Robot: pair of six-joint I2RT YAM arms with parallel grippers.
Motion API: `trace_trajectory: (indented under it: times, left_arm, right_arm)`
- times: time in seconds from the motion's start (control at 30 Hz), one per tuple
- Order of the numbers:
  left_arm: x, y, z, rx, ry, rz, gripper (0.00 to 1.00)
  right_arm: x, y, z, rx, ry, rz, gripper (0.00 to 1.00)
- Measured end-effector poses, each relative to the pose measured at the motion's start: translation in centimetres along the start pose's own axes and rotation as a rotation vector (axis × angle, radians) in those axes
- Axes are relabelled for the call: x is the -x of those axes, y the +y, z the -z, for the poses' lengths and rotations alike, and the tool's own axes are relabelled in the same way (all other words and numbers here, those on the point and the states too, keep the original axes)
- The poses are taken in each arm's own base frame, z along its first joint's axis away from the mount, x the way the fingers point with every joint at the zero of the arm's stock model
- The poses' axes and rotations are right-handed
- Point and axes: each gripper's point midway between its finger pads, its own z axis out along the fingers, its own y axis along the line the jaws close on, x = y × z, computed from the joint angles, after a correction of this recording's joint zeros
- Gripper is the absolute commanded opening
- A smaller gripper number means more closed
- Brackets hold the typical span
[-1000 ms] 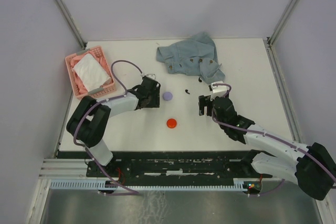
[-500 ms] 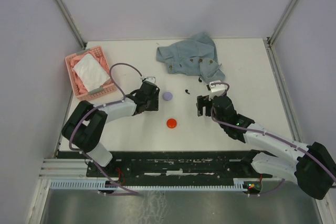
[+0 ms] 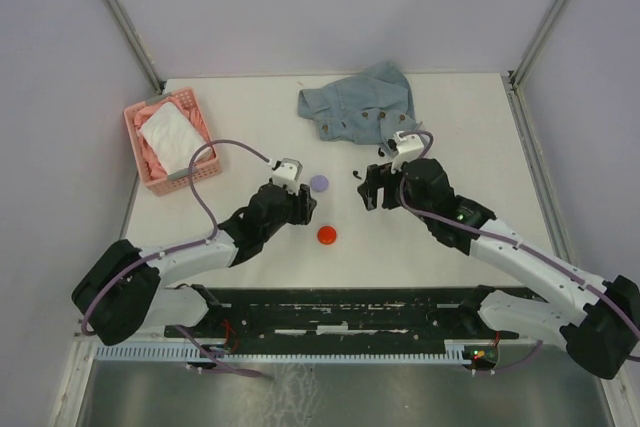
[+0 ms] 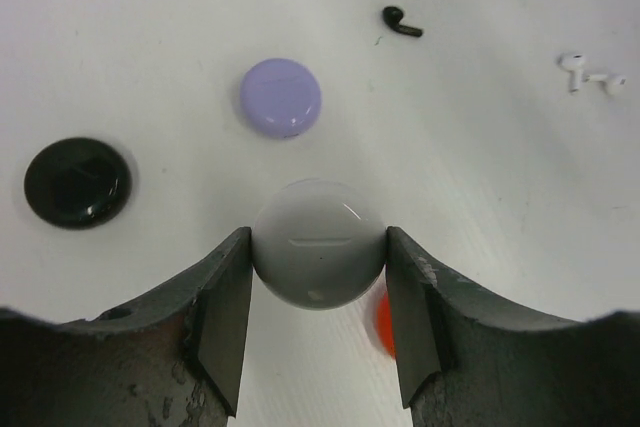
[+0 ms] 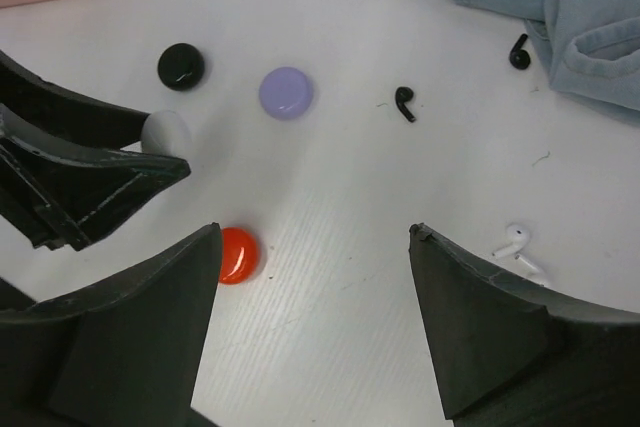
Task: Insert the wireless bluetooth earbuds into the charging case
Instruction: Pick up the charging case at the center of the board, then open the charging case.
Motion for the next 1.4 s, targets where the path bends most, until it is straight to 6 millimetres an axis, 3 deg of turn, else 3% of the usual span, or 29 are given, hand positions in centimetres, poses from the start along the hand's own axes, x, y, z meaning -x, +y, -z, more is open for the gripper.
trace_trajectory:
  times: [0.23, 0.37, 0.73, 1.13, 1.4]
  left_arm:
    - [2.4, -2.9, 1.6, -0.154, -0.181, -0.109, 0.43]
    - [3.7, -4.2, 2.8, -0.237, -0.284, -0.173, 0.42]
    - [5.0, -7.1, 4.5, -0.404, -0.413, -0.324, 0.41]
    - [5.5, -8.3, 5.6, -0.467, -0.471, -0.374, 0.42]
    - [5.6, -8.4, 5.8, -0.480, -0.479, -0.381, 0.51]
  right_arm:
    - [3.0, 3.5, 0.3, 0.121, 0.048, -0.020, 0.76]
    - [3.4, 5.1, 0.0, 0.180, 0.094, -0.032, 0.73]
    - [2.2, 8.9, -1.3, 0.340, 0.263, -0.041, 0.64]
    - [-0.2, 10.5, -2.9, 0.410, 0.395, -0.054, 0.51]
    - [-1.0, 11.1, -2.6, 0.449, 0.440, -0.058, 0.29]
